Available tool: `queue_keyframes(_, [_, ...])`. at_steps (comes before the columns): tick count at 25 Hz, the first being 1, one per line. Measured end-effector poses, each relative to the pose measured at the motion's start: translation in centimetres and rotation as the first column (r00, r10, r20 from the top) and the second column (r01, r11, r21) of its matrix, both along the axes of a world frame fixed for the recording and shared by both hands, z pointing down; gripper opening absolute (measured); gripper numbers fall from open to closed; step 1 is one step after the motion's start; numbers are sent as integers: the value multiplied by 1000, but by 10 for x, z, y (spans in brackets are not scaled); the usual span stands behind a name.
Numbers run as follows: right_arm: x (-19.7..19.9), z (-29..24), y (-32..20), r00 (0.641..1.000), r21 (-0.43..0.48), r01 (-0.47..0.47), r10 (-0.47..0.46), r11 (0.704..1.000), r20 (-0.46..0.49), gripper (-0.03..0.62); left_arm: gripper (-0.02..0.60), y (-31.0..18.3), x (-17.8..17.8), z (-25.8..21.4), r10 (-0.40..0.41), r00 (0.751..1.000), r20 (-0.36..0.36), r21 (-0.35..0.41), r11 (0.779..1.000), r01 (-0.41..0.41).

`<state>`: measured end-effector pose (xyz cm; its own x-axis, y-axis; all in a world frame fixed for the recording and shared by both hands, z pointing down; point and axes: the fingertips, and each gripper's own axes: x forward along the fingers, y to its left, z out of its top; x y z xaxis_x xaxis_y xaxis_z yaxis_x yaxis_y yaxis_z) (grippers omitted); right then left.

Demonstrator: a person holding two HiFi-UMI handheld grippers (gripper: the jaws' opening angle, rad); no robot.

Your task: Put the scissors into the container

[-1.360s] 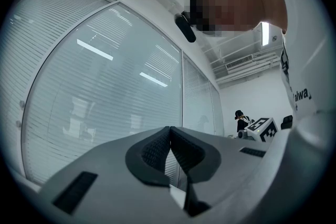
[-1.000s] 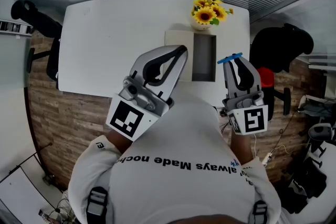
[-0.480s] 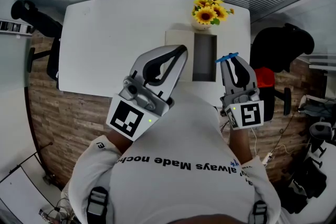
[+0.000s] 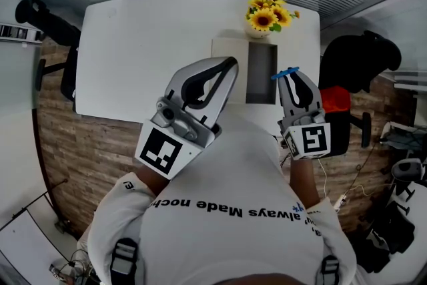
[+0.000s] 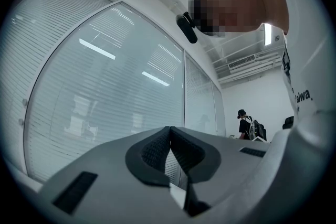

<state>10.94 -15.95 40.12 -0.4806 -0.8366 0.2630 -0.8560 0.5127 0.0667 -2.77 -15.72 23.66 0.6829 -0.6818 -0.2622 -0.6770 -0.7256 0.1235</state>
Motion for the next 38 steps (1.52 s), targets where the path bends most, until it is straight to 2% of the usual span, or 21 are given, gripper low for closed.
queue_keyframes(38, [8,93,-4,998,-194,-24,11,981,-69,84,20,0,0,1,-4,1000,1,0,1000,4])
